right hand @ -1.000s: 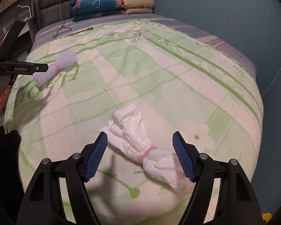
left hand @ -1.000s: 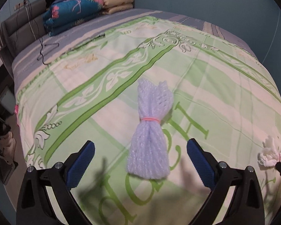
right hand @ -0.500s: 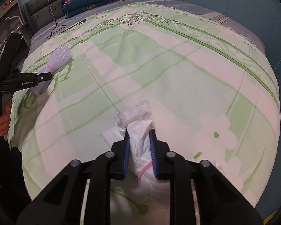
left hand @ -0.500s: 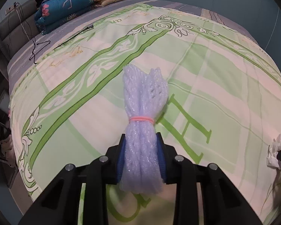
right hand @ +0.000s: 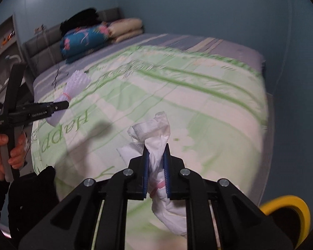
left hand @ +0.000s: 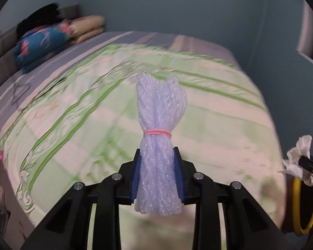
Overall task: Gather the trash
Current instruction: 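Carry the white foam mesh and white tissue over the yellow-rimmed bin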
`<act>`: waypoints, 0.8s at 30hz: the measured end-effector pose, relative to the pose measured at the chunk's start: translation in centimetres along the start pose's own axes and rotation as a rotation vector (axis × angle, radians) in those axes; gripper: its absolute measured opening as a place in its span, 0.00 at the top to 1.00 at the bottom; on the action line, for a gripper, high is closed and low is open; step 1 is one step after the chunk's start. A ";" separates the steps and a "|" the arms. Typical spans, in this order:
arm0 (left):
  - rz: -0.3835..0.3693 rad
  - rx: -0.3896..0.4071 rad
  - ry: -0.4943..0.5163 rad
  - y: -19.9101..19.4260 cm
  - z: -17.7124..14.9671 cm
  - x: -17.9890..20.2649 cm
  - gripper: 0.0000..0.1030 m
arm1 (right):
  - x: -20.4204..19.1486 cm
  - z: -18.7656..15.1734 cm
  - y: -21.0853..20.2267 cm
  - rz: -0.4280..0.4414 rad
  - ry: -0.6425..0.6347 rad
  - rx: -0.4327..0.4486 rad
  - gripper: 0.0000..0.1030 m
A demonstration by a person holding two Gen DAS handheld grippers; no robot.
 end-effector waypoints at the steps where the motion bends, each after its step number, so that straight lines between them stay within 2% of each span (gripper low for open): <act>1: -0.029 0.018 0.025 -0.6 0.4 1.8 0.73 | 1.1 -0.2 -1.6 -0.020 0.016 0.018 0.89; 6: -0.249 0.064 0.161 -2.7 1.2 12.4 0.73 | 7.8 -2.0 -7.8 -0.168 0.151 0.078 0.89; 11: -0.407 0.063 0.292 -3.7 0.6 21.2 0.73 | 13.7 -4.9 -12.2 -0.252 0.287 0.122 0.89; 14: -0.474 0.041 0.343 -3.7 0.0 25.4 0.73 | 15.8 -6.5 -13.4 -0.270 0.342 0.133 0.89; 21: -0.596 -0.060 0.399 -1.9 -1.7 31.9 0.72 | 19.6 -9.3 -14.0 -0.258 0.441 0.140 0.88; 23: -0.625 -0.081 0.414 -1.7 -2.2 33.1 0.71 | 20.5 -10.0 -14.0 -0.255 0.471 0.141 0.87; 24: -0.640 -0.081 0.417 -1.9 -2.4 33.6 0.66 | 20.9 -10.3 -14.1 -0.254 0.486 0.142 0.87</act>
Point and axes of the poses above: each gripper's, at about its wrist camera, not at the fingertips, and y roughly the way its jaws point, x to its right, z to its top, the point moved 1 cm from there along y, roughly the way its jaws point, and after that the axes turned 7 degrees about y, right-handed, at the moved point
